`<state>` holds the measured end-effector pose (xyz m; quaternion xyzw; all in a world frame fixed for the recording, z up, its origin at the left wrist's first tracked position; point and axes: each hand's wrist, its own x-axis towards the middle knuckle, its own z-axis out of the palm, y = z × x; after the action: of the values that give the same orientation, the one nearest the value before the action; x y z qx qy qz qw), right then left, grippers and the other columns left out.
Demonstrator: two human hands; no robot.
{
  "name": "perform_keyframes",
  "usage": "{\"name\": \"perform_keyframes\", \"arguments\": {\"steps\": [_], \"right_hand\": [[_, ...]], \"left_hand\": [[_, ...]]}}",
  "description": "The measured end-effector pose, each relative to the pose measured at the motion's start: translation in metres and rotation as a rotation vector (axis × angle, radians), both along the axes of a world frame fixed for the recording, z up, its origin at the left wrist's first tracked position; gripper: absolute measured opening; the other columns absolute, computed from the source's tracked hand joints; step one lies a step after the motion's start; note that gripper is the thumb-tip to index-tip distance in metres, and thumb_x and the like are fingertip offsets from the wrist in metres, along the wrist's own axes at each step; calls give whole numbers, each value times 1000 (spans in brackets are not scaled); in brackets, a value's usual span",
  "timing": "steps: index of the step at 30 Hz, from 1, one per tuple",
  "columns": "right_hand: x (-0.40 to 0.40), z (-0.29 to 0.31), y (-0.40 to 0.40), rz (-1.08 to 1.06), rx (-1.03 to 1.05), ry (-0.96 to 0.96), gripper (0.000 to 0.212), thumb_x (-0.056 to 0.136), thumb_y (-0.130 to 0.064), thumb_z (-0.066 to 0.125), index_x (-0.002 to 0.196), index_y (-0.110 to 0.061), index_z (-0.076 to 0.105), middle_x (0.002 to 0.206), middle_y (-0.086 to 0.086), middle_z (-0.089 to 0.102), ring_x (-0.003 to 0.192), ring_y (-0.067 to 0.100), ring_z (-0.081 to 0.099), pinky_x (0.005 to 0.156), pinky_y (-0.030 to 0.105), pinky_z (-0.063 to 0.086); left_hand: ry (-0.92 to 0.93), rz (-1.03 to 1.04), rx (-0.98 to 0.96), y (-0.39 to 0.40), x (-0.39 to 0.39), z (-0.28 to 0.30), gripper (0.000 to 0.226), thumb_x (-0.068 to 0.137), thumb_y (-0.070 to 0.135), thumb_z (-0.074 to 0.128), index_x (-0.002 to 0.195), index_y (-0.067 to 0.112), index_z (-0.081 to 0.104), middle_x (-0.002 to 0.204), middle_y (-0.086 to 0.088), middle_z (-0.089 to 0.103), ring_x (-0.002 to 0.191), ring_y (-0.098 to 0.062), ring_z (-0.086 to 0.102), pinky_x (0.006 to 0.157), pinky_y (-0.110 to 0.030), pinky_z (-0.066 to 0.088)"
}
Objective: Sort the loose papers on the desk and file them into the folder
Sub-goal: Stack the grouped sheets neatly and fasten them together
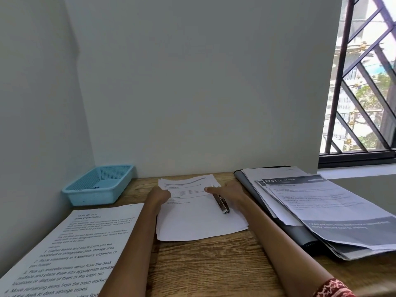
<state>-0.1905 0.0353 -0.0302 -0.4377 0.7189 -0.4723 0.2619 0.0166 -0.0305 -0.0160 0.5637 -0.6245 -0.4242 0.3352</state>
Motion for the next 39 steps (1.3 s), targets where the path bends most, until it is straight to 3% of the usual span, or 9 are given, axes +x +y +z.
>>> {"name": "perform_keyframes", "arguments": {"steps": [10,15,19,24,28,31,33,35,39], "right_hand": [[9,-3,-4,66,2,161,63,68,-46,81,48,-15,30,47,-1,33,47,14,34,60,30,27],[10,-6,-3,-3,-73,316,63,73,-48,77,52,-17,26,50,-2,32,48,12,32,52,28,22],[9,-8,-2,-140,-72,470,57,81,-53,66,55,-16,31,55,-1,40,52,13,40,49,25,24],[1,-3,4,-348,-10,733,40,92,-40,57,111,-4,53,107,9,63,99,25,62,68,28,41],[-8,-10,2,-287,225,818,26,95,-10,49,120,-4,54,123,11,59,115,25,56,86,31,48],[-7,4,1,-213,7,643,23,100,-14,40,107,-3,59,112,13,61,105,25,56,77,27,41],[2,20,9,-94,-282,188,31,102,-32,38,86,-13,56,85,2,58,83,20,53,61,24,34],[11,30,18,47,-412,-151,33,98,-47,41,99,-17,55,92,-8,56,87,10,51,71,20,40],[11,21,20,188,-487,-349,43,89,-34,64,127,-16,56,114,-3,66,98,11,65,79,24,55]], "left_hand": [[120,-69,141,11,-6,10,48,84,4,67,126,-9,49,129,-20,54,116,-33,54,83,-34,44],[125,-46,111,7,-10,0,35,90,-5,49,123,-14,48,112,-22,59,87,-29,56,70,-32,44],[132,-22,-41,8,-9,-5,35,89,-8,43,123,-9,52,124,-22,56,97,-27,54,75,-27,40],[300,69,-249,0,3,8,34,91,-1,47,124,0,50,127,-19,56,114,-32,53,90,-33,43],[400,71,-323,1,7,12,34,94,-1,45,127,2,50,128,-16,56,116,-30,53,91,-30,41],[448,26,-366,6,9,17,36,94,-2,45,130,2,47,128,-12,55,119,-27,51,95,-30,40],[496,-9,-382,8,10,17,38,95,-2,45,133,3,45,128,-9,53,118,-22,50,97,-29,39],[561,-56,-373,12,12,18,39,95,-1,46,134,5,44,128,-8,53,116,-19,51,101,-31,39],[656,-118,-349,25,17,19,35,93,2,52,127,8,50,121,-9,58,109,-21,57,98,-36,44]]}}
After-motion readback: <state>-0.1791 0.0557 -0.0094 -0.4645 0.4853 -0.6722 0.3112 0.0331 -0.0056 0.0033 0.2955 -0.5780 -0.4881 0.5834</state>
